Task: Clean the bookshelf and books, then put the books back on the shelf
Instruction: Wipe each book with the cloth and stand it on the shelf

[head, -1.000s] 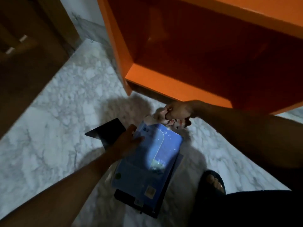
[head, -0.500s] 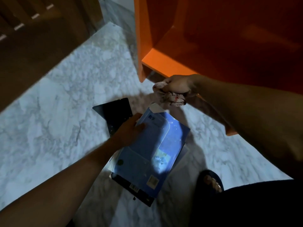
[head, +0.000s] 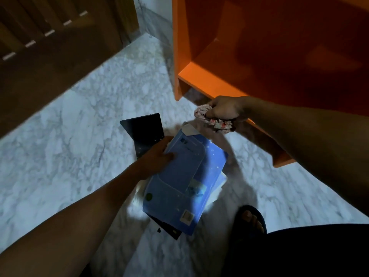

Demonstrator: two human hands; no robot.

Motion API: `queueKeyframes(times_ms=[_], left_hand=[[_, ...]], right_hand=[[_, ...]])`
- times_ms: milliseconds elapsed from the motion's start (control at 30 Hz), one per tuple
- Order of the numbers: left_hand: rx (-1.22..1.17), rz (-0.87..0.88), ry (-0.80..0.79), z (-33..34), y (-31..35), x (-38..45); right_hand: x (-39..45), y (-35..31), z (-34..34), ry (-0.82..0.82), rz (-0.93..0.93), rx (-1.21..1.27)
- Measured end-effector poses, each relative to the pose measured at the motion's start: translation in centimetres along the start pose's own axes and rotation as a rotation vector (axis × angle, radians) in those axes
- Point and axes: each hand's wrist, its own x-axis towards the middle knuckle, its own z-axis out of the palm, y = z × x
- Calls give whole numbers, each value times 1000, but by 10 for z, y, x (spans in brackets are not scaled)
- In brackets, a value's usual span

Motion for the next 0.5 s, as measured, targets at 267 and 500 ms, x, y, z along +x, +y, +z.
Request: queueKeyframes(times_ms=[267,500], left_hand=[[-188,89,224,-30,45,-56],[-439,138,432,-56,114,-109]], right_hand=[[-58,-27,-17,233,-203,55],[-112,-50,-2,417,-486,456]])
